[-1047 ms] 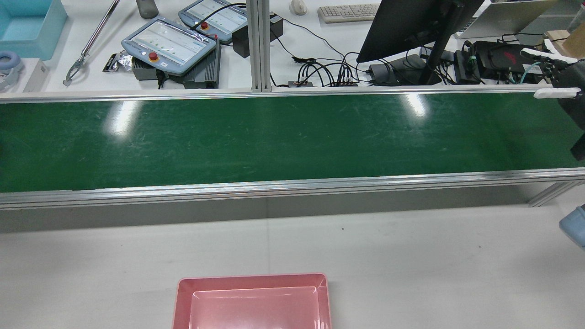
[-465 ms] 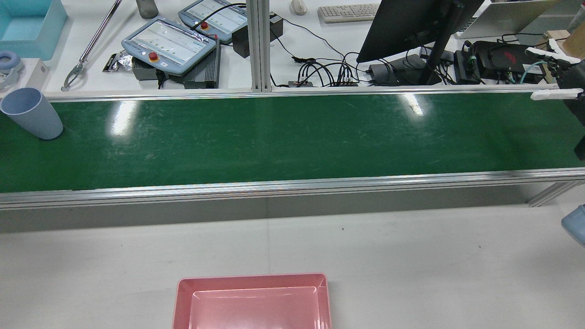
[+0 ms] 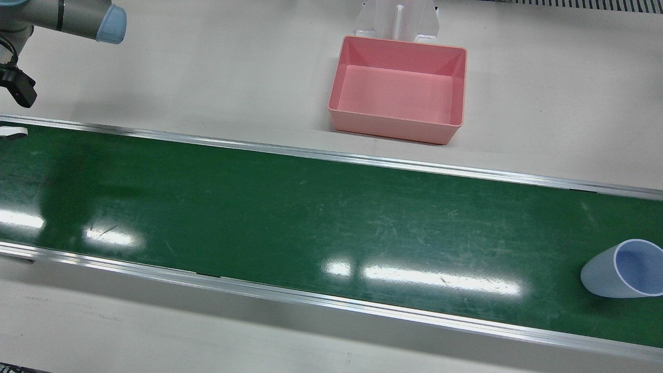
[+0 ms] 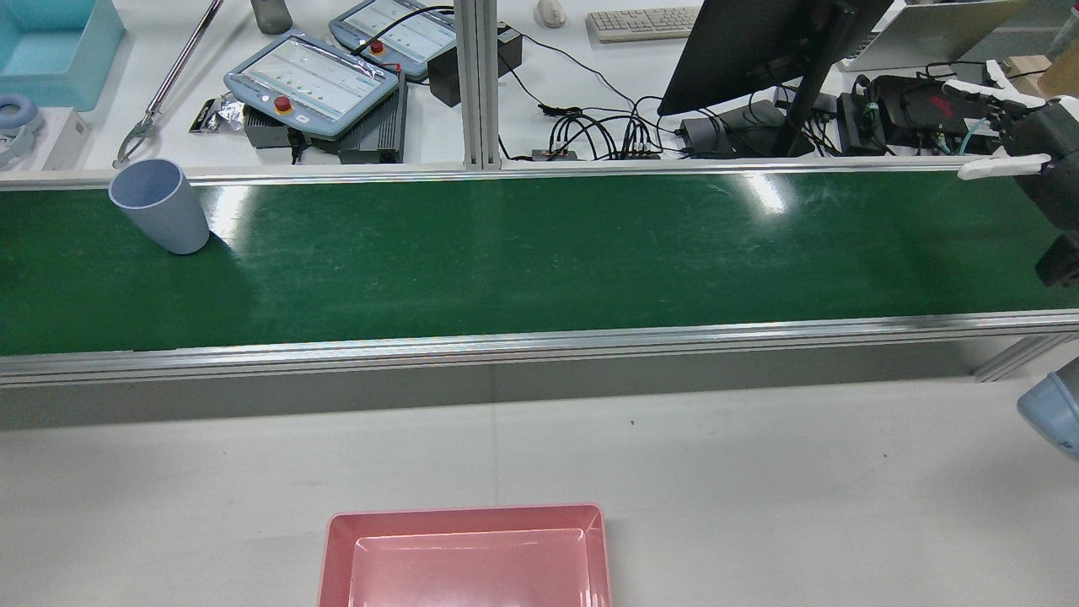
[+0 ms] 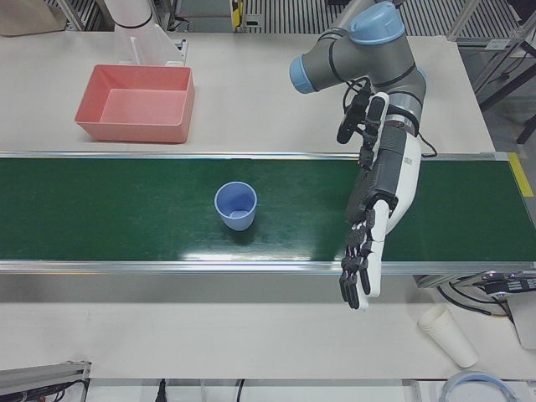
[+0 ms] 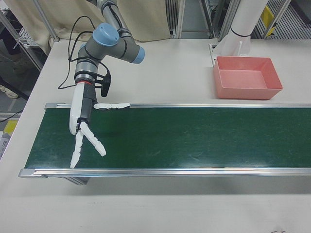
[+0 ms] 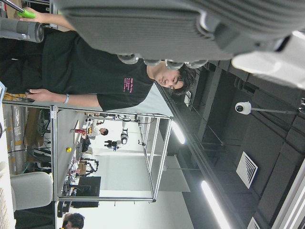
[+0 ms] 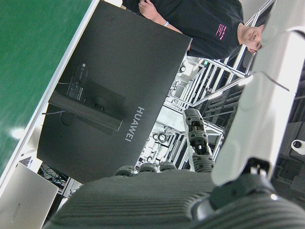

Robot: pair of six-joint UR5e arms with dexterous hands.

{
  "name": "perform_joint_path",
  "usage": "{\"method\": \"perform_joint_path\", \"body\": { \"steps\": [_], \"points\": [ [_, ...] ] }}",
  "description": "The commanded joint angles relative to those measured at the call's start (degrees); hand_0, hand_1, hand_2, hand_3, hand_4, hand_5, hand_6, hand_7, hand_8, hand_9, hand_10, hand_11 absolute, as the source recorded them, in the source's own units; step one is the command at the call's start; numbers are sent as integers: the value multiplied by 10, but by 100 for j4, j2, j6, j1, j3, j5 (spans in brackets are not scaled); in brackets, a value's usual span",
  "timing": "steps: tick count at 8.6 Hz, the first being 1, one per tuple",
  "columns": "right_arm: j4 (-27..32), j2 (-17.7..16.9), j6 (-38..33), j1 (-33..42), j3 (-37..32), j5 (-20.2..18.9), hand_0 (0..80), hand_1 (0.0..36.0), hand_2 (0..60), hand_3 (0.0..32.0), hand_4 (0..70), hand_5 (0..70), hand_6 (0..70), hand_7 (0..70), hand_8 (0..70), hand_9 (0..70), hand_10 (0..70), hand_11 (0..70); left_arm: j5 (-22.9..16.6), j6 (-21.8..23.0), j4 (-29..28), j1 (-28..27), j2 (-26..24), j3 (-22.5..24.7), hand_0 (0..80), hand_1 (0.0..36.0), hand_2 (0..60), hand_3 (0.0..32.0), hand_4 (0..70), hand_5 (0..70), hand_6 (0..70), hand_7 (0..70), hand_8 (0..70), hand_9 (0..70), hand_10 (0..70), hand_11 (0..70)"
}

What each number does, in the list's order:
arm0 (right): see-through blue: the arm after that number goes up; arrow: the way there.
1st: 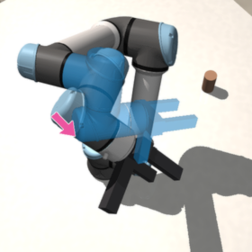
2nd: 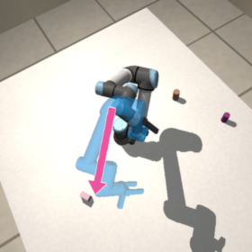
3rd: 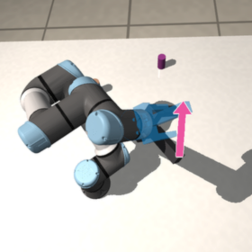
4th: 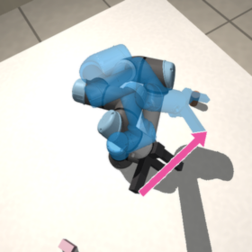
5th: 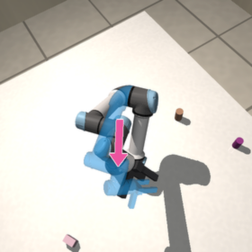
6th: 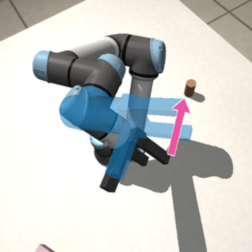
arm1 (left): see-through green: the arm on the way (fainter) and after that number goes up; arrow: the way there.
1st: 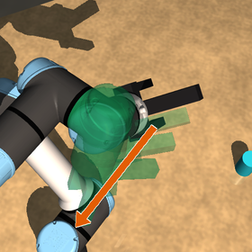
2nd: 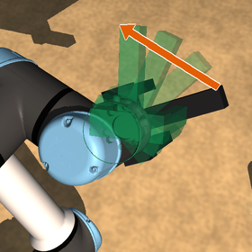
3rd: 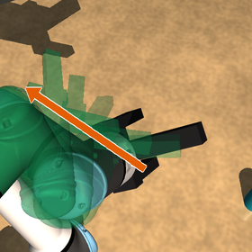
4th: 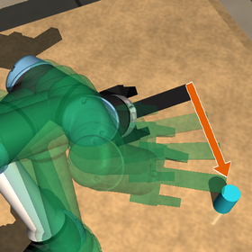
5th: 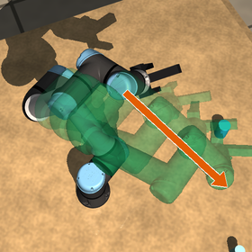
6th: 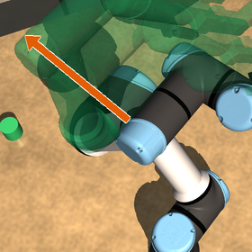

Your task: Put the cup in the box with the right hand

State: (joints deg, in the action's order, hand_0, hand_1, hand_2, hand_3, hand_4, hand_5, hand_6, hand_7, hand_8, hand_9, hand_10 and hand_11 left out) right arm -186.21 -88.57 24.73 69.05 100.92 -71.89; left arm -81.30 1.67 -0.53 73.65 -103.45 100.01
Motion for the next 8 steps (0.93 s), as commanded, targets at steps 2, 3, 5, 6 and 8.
{"method": "perform_joint_path", "body": {
  "steps": [2, 3, 5, 6, 8],
  "points": [
    [-3, 121, -39, -234, -2, -18, 518, 116, 0, 0, 101, 38, 2, 0, 0, 0, 0, 0, 0, 0, 0, 0, 0, 1, 0, 0, 0, 0, 0, 0, 0, 0, 0, 0, 0, 0],
    [-3, 104, -82, -260, -2, -79, 508, 124, 25, 0, 104, 36, 4, 0, 0, 0, 0, 0, 0, 0, 0, 0, 0, 1, 0, 0, 0, 0, 0, 0, 0, 0, 0, 0, 0, 0],
    [-12, 86, -126, -252, -2, -141, 496, 115, 28, 0, 109, 31, 6, 0, 0, 0, 0, 0, 0, 0, 0, 0, 0, 1, 0, 0, 0, 0, 0, 0, 0, 0, 0, 0, 0, 0],
    [-12, 77, -135, -243, -2, -141, 492, 113, 28, 0, 106, 31, 5, 0, 0, 0, 0, 0, 0, 0, 0, 0, 0, 1, 0, 0, 0, 0, 0, 0, 0, 0, 0, 0, 0, 0],
    [-12, 77, -196, -234, -2, -141, 491, 112, 29, 0, 107, 30, 6, 2, 0, 0, 0, 0, 0, 0, 0, 0, 0, 1, 0, 0, 0, 0, 0, 0, 0, 0, 0, 0, 0, 0]
  ]
}}
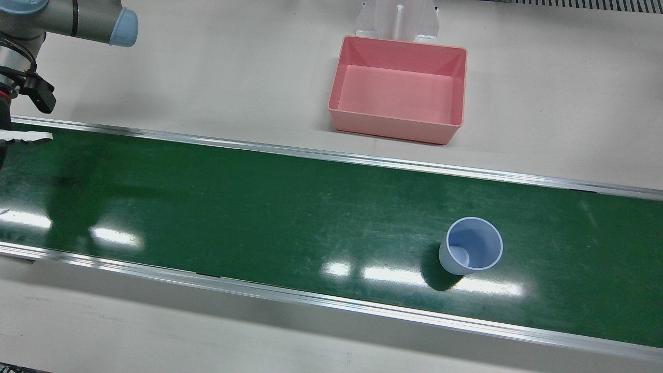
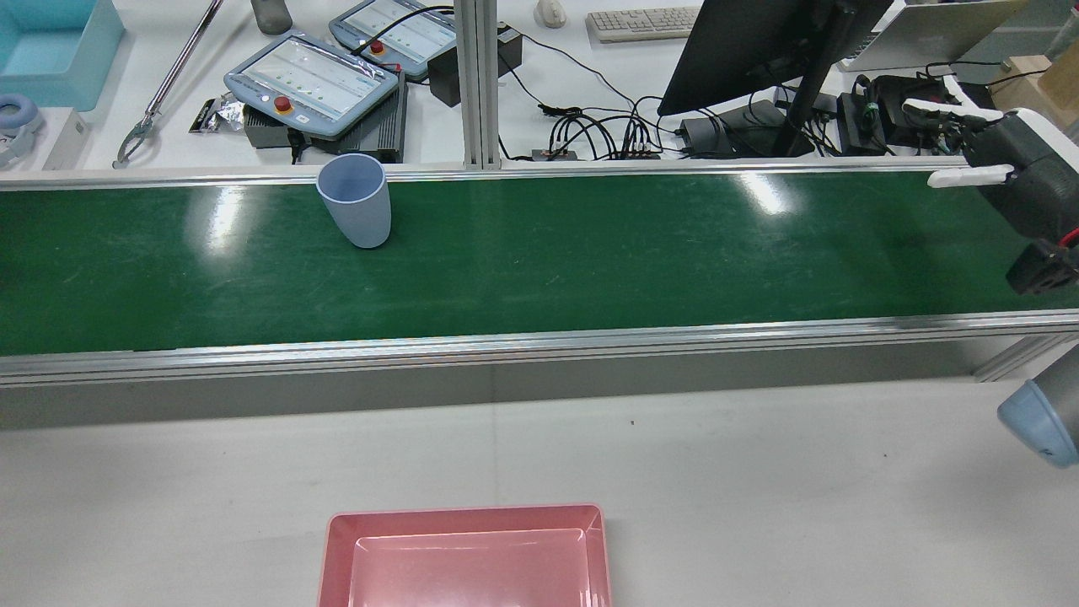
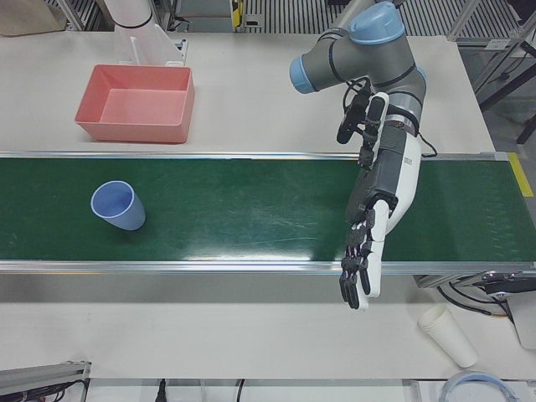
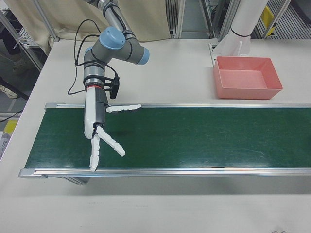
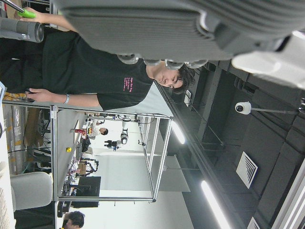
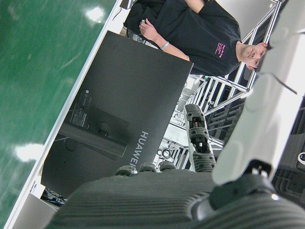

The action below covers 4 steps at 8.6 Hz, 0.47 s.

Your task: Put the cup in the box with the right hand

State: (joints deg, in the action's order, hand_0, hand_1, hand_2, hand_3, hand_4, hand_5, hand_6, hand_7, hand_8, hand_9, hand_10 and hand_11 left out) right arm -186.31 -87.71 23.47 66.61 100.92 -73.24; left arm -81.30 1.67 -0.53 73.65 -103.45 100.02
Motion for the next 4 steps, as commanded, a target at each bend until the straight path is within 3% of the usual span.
{"method": "perform_joint_path", "body": {
  "steps": [1, 2, 4],
  "points": [
    [-1, -18, -105, 10, -2, -6, 493, 101, 0, 0, 118, 30, 6, 1, 0, 0, 0, 0, 0, 0, 0, 0, 0, 0, 0, 0, 0, 0, 0, 0, 0, 0, 0, 0, 0, 0],
    [-1, -18, -105, 10, -2, -6, 488, 110, 30, 0, 110, 29, 8, 4, 0, 0, 0, 0, -9, 0, 0, 0, 0, 0, 0, 0, 0, 0, 0, 0, 0, 0, 0, 0, 0, 0],
    [-1, -27, -105, -33, -11, 12, 486, 110, 30, 0, 118, 28, 11, 13, 0, 0, 0, 0, 0, 0, 0, 0, 0, 0, 0, 0, 0, 0, 0, 0, 0, 0, 0, 0, 0, 0]
  ]
}}
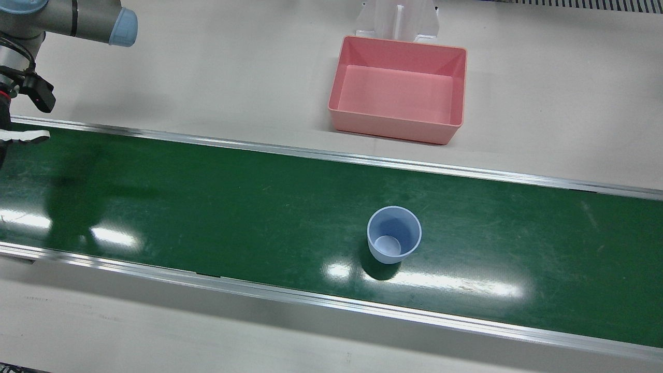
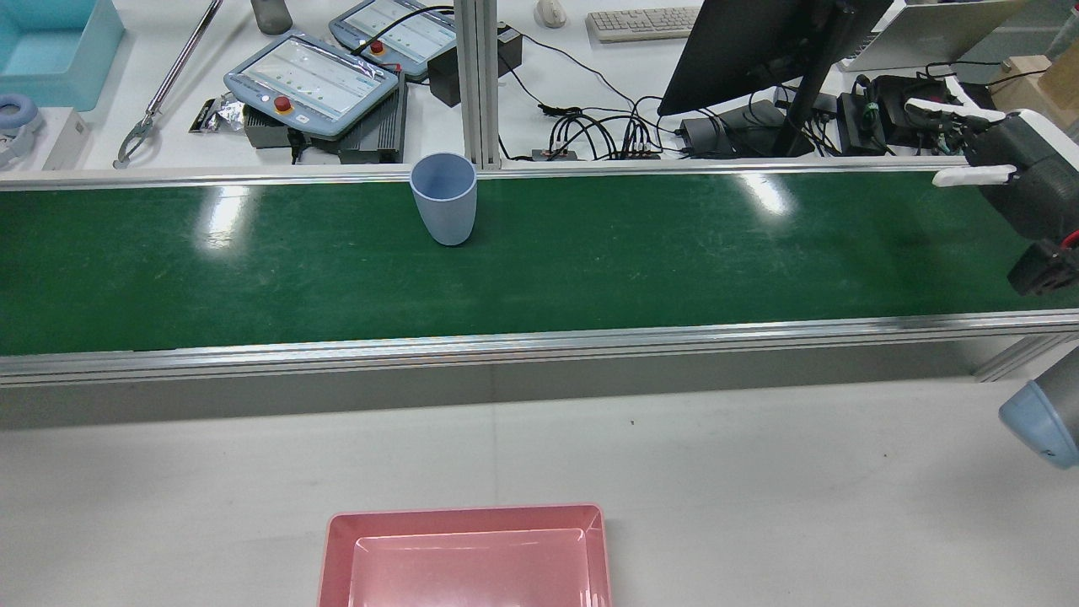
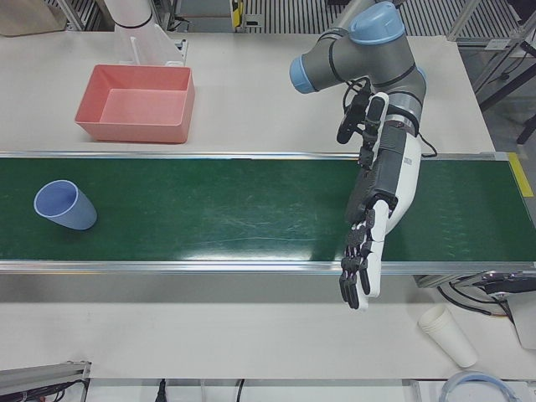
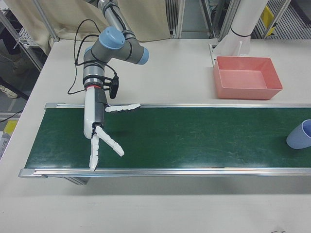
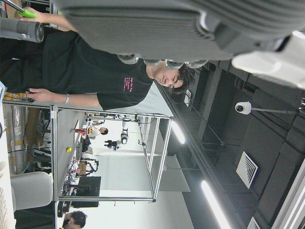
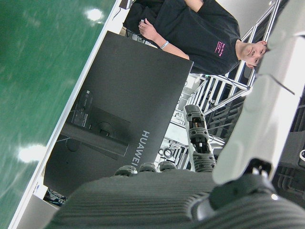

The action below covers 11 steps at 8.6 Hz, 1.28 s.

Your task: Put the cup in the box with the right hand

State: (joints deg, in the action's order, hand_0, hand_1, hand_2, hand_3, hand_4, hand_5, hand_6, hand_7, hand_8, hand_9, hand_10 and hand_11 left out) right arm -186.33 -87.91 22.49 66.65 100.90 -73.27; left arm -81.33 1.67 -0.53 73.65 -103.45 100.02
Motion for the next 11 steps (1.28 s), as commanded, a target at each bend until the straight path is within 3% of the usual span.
{"method": "perform_joint_path", "body": {
  "steps": [1, 2, 3, 4, 5, 6, 7, 8, 11],
  "points": [
    [-9, -25, -8, -47, -18, 15, 483, 119, 61, 0, 108, 29, 11, 13, 0, 0, 0, 0, 3, 0, 0, 0, 0, -9, 0, 0, 0, 0, 0, 0, 0, 0, 0, 0, 0, 0],
    [-9, -34, 9, -55, -44, 15, 487, 108, 29, 0, 117, 29, 11, 10, 0, 0, 0, 0, 3, 0, 0, 0, 0, 0, 0, 0, 0, 0, 0, 0, 0, 0, 0, 0, 0, 0],
    [17, -25, -25, -90, -219, 23, 479, 124, 86, 0, 87, 30, 10, 5, 0, 0, 0, 0, 3, 0, 0, 0, 0, 0, 0, 0, 0, 0, 0, 0, 0, 0, 0, 0, 0, 0],
    [18, -25, -26, -108, -246, 24, 490, 97, 0, 0, 122, 30, 9, 4, 0, 0, 0, 0, -5, 0, 0, 0, 0, 0, 0, 0, 0, 0, 0, 0, 0, 0, 0, 0, 0, 0],
    [18, -8, -26, -126, -238, 24, 478, 124, 88, 0, 84, 30, 9, 2, 0, 0, 0, 0, 3, 0, 0, 0, 0, 0, 0, 0, 0, 0, 0, 0, 0, 0, 0, 0, 0, 0],
    [18, 1, -17, -161, -238, 24, 485, 107, 29, 0, 105, 30, 9, 0, 0, 0, 0, 0, -5, 0, 0, 0, 0, 0, 0, 0, 0, 0, 0, 0, 0, 0, 0, 0, 0, 0],
    [18, 10, -8, -170, -238, 24, 484, 109, 31, 0, 101, 30, 7, 0, 0, 0, 0, 0, 3, 0, 0, 0, 0, -9, 0, 0, 0, 0, 0, 0, 0, 0, 0, 0, 0, 0],
    [18, 10, 9, -178, -247, 24, 471, 130, 101, 0, 77, 30, 7, 0, 0, 0, 0, 0, 3, 0, 0, 0, 0, 0, 0, 0, 0, 0, 0, 0, 0, 0, 0, 0, 0, 0],
    [18, 2, 10, -249, -255, 24, 477, 111, 35, 0, 96, 30, 7, 0, 0, 0, 0, 0, 3, 0, 0, 0, 0, 0, 0, 0, 0, 0, 0, 0, 0, 0, 0, 0, 0, 0]
  ]
}}
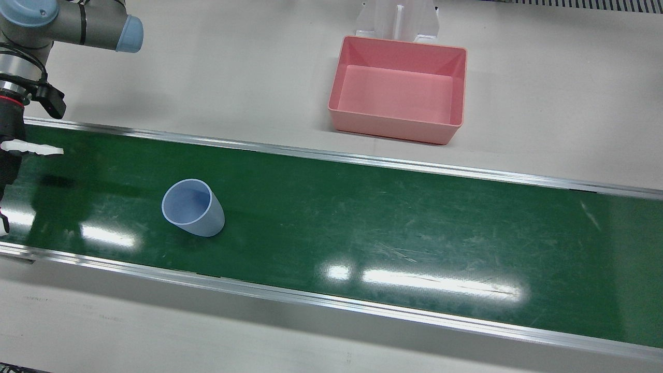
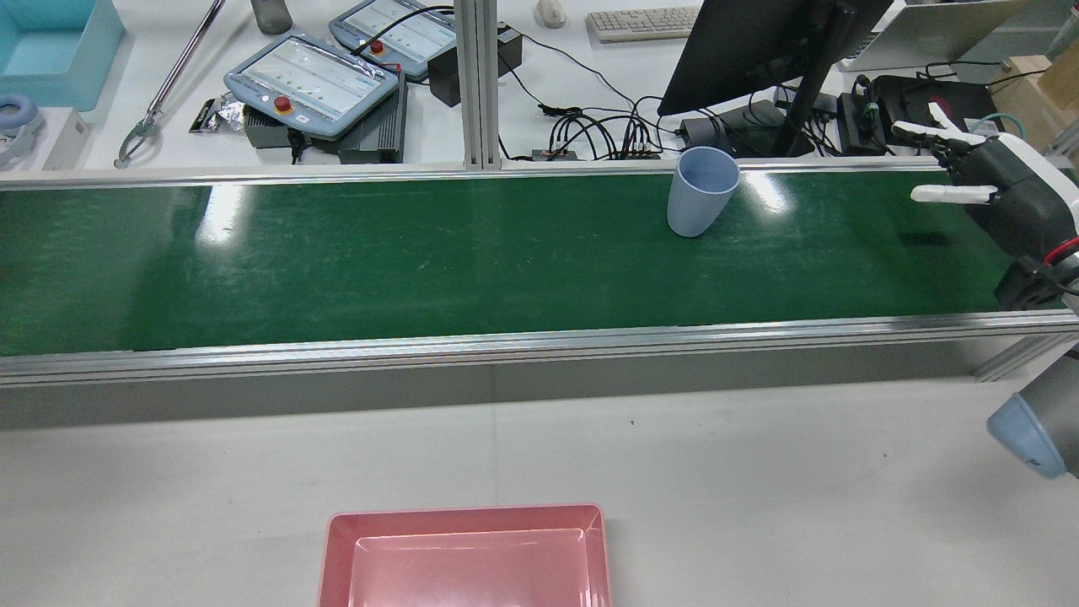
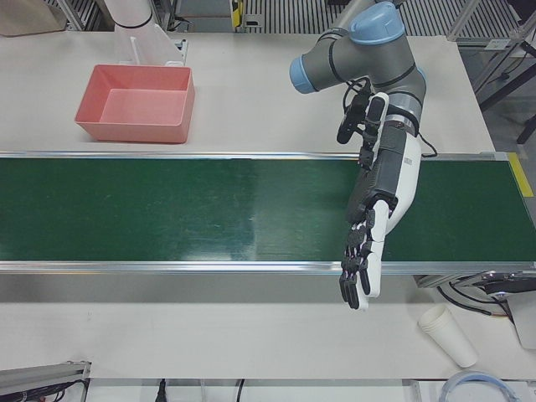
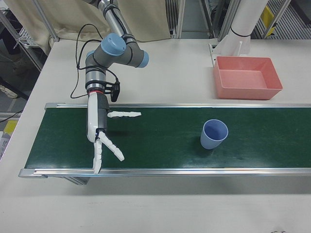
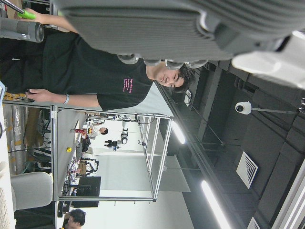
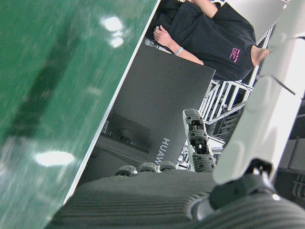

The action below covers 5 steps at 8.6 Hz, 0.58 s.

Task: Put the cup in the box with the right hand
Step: 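Close the right hand around the light blue cup on the belt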

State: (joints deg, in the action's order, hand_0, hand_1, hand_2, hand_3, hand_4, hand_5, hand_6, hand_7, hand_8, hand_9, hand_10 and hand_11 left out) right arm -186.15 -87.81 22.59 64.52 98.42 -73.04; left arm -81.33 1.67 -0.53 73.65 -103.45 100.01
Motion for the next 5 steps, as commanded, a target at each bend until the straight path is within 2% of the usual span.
{"method": "perform_joint_path", "body": {
  "steps": [1, 2, 3, 4, 5],
  "points": [
    [0, 1, 9, -54, 2, 0, 470, 118, 70, 0, 88, 29, 7, 0, 0, 0, 0, 0, 3, 0, 0, 0, 0, 1, 0, 0, 0, 0, 0, 0, 0, 0, 0, 0, 0, 0],
    [0, 1, 0, -89, 2, 0, 467, 127, 103, 0, 80, 29, 8, 0, 0, 0, 0, 0, 3, 0, 0, 0, 0, 1, 0, 0, 0, 0, 0, 0, 0, 0, 0, 0, 0, 0],
    [0, 1, 0, -107, 2, 0, 482, 102, 0, 0, 115, 30, 9, 0, 0, 0, 0, 0, 3, 0, 0, 0, 0, 1, 0, 0, 0, 0, 0, 0, 0, 0, 0, 0, 0, 0],
    [0, 1, 0, -115, -7, 0, 474, 120, 68, 0, 92, 30, 10, 1, 0, 0, 0, 0, 3, 0, 0, 0, 0, -7, 0, 0, 0, 0, 0, 0, 0, 0, 0, 0, 0, 0],
    [0, 9, 0, -142, 2, 0, 469, 129, 104, 0, 80, 30, 10, 2, 0, 0, 0, 0, 3, 0, 0, 0, 0, -8, 0, 0, 0, 0, 0, 0, 0, 0, 0, 0, 0, 0]
  ]
}}
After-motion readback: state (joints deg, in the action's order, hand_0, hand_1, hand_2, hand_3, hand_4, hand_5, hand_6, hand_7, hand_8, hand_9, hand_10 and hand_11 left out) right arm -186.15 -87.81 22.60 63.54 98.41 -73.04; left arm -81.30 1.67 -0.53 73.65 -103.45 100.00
